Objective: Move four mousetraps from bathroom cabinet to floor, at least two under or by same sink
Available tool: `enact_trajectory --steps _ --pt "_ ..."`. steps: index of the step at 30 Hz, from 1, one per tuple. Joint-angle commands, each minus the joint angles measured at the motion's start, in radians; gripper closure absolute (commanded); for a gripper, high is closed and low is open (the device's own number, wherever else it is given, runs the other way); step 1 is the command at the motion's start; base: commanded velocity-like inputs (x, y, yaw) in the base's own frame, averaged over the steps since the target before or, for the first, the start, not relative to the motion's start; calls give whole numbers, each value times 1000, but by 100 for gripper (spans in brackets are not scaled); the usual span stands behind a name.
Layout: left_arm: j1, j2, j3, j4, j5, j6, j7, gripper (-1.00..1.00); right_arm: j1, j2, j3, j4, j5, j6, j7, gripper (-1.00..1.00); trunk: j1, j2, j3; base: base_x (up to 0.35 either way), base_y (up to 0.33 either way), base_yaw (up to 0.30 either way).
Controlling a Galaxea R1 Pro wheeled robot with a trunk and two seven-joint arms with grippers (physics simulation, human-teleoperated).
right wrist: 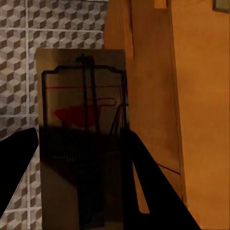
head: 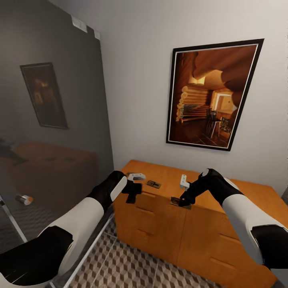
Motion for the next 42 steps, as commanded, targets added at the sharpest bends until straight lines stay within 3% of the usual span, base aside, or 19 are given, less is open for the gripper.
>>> enact_trajectory --steps 1,17,23,26,32,36,39,40,42 --pt "0 0 0 0 -3 0 0 100 0 0 0 0 0 0 0 100 -4 7 3 -224 217 0" --pt "1 0 0 0 -4 -1 1 100 0 4 0 0 0 0 0 100 -65 119 53 -232 196 0" --pt "1 0 0 0 -4 -1 1 100 0 5 0 0 0 1 -5 100 -65 119 53 -48 39 0" --pt "3 0 0 2 -6 -2 1 100 0 5 -1 0 -1 3 -33 100 -65 119 53 -7 6 0" --pt "21 0 0 59 -13 -28 8 100 1 7 -4 64 -11 51 -177 100 -65 119 53 -1 1 0" --pt "29 0 0 236 -26 -169 10 100 1 17 -4 250 -107 66 -348 100 -65 119 53 0 0 0" --pt "32 0 0 462 -29 -382 8 100 3 25 -4 465 -287 44 -583 100 -65 119 53 0 0 0" --pt "34 0 0 493 -30 -414 8 100 3 26 -4 492 -320 31 -619 100 -65 119 53 0 0 0" --pt "69 0 1 559 -30 -503 8 100 34 27 -4 550 -433 -31 -745 100 -65 119 53 0 0 0"
